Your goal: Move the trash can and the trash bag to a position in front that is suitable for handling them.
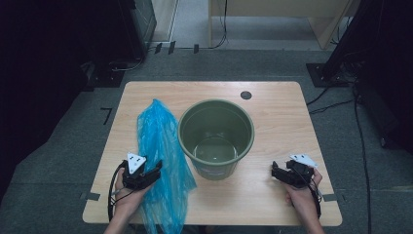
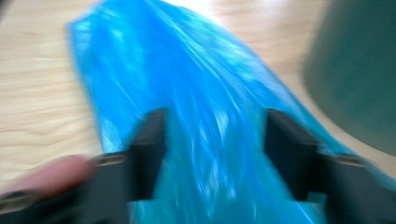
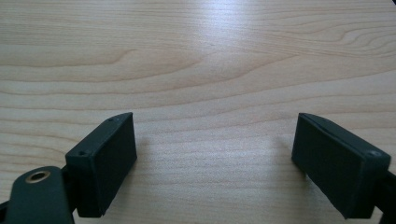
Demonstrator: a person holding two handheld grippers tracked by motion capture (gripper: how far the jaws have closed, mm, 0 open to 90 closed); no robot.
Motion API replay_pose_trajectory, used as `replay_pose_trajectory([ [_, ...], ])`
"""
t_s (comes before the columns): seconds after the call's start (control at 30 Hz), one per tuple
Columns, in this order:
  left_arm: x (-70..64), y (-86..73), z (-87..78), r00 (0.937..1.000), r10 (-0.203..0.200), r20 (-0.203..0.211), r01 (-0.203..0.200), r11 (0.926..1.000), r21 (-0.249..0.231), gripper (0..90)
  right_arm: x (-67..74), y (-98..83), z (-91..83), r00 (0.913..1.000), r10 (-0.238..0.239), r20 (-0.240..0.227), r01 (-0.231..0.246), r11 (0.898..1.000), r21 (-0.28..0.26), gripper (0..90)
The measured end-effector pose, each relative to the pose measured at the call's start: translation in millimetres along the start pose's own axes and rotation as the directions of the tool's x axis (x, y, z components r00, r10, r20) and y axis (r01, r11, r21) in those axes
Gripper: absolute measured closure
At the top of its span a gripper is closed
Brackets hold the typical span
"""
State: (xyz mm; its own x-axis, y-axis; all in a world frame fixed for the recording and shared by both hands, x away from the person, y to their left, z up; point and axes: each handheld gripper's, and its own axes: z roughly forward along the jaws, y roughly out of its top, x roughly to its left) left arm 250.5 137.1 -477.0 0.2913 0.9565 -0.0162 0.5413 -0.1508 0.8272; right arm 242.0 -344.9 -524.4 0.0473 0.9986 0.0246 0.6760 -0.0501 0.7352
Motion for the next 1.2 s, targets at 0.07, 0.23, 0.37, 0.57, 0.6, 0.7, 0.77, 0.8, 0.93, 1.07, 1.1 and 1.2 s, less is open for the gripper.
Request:
replay_pose_trajectory([
  [0.07,3.4,0.3,0.7,0.999,-0.027,-0.035,0.027,0.9996,-0.004,24.3,0.0,0.0,0.0,1.0,-0.001,0.0,0.001,1.0,0.0,13.5],
  [0.23,16.1,-4.9,12.7,0.9752,-0.184,-0.123,0.196,0.9768,0.087,7.1,0.0,0.0,0.0,1.0,-0.002,-0.001,0.002,1.0,0.0,13.6],
  [0.37,15.7,-9.7,24.7,0.9729,-0.22,-0.071,0.229,0.9603,0.16,1.2,0.0,0.0,0.0,1.0,-0.002,-0.001,0.002,1.0,0.0,13.6],
  [0.57,-5.9,-9.7,32.1,0.9814,-0.191,-0.023,0.192,0.9639,0.185,1.2,0.1,0.0,-0.1,1.0,-0.002,0.0,0.002,1.0,0.0,13.6],
  [0.6,-9.7,-9.8,34.0,0.9854,-0.166,-0.036,0.17,0.965,0.2,1.2,0.0,0.0,-0.1,1.0,-0.003,0.0,0.003,1.0,0.0,13.6],
  [0.7,-20.6,-14.0,41.8,0.9938,-0.101,-0.047,0.11,0.9636,0.244,0.0,0.1,0.0,-0.1,1.0,-0.002,0.0,0.002,1.0,0.0,13.6],
  [0.77,-29.7,-15.6,44.3,0.9964,-0.029,-0.08,0.048,0.9646,0.259,0.0,0.2,0.0,-0.1,1.0,-0.002,0.0,0.002,1.0,-0.001,13.6],
  [0.8,-31.9,-15.4,44.7,0.9967,-0.028,-0.076,0.047,0.9645,0.26,0.0,0.2,-0.1,-0.1,1.0,-0.003,0.0,0.003,1.0,-0.001,13.6],
  [0.93,-35.9,-15.9,42.2,0.9992,-0.001,-0.041,0.011,0.97,0.243,2.2,0.2,-0.1,-0.1,1.0,-0.003,0.001,0.003,1.0,0.0,13.6],
  [1.07,-40.1,-17.0,34.2,0.9979,0.046,0.045,-0.054,0.9791,0.196,38.0,0.2,-0.1,-0.1,1.0,-0.003,0.001,0.003,1.0,-0.001,13.6],
  [1.1,-39.8,-17.3,32.9,0.9984,0.04,0.041,-0.047,0.9814,0.186,49.3,0.2,-0.1,-0.1,1.0,-0.003,0.001,0.003,1.0,0.0,13.6],
  [1.2,-33.2,-20.1,32.5,0.994,-0.005,0.109,-0.013,0.9865,0.163,85.1,0.2,-0.1,-0.1,1.0,-0.003,0.001,0.003,1.0,0.0,13.6],
])
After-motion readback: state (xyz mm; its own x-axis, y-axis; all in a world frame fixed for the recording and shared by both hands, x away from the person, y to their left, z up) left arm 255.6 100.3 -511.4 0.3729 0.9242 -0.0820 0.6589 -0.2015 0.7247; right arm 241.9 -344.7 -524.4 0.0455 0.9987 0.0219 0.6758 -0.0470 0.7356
